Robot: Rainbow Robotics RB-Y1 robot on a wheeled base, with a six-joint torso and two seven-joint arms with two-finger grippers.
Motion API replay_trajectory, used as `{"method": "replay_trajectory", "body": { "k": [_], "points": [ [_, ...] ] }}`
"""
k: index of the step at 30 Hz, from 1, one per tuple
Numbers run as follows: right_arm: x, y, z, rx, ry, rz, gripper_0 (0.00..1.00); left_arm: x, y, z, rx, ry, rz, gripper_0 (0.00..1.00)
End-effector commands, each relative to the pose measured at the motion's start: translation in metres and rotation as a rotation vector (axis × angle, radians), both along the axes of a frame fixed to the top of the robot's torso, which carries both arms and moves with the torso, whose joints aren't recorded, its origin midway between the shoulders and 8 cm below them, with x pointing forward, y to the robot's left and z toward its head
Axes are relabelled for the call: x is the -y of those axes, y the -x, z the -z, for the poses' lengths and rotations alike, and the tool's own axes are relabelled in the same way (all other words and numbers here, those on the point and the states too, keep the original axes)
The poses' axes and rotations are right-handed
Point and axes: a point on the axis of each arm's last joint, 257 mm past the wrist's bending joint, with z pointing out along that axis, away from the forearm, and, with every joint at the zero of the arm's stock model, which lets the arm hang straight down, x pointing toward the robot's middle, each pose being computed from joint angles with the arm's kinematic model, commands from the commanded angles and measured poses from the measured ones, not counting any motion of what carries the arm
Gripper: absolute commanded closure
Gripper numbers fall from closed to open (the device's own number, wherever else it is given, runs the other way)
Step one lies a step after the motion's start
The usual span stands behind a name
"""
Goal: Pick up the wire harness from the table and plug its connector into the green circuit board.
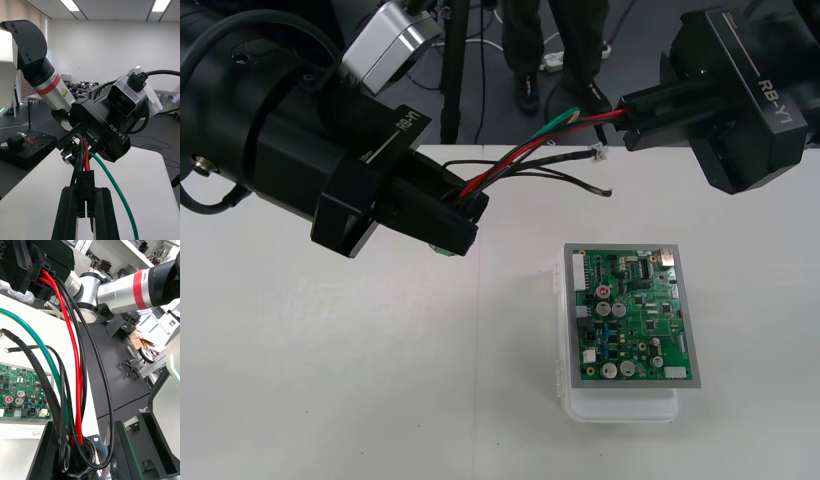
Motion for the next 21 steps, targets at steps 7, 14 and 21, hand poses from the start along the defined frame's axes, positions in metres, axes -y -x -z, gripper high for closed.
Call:
{"method": "replay_trajectory", "body": {
  "k": [7, 14, 21],
  "points": [
    [0.0021, 0.0068, 0.012, 0.027, 0.027, -0.008, 1.0, -0.0016, 0.0069, -0.0029, -0.02, -0.038, 0.013, 1.0],
    [0.0035, 0.0039, 0.0153, 0.032, 0.045, 0.005, 1.0, -0.0016, 0.0073, -0.0031, -0.017, -0.036, 0.016, 0.55],
    [0.0033, 0.0037, 0.0152, 0.034, 0.046, 0.006, 1.0, -0.0016, 0.0073, -0.0031, -0.005, -0.032, 0.022, 0.05]
  ]
}}
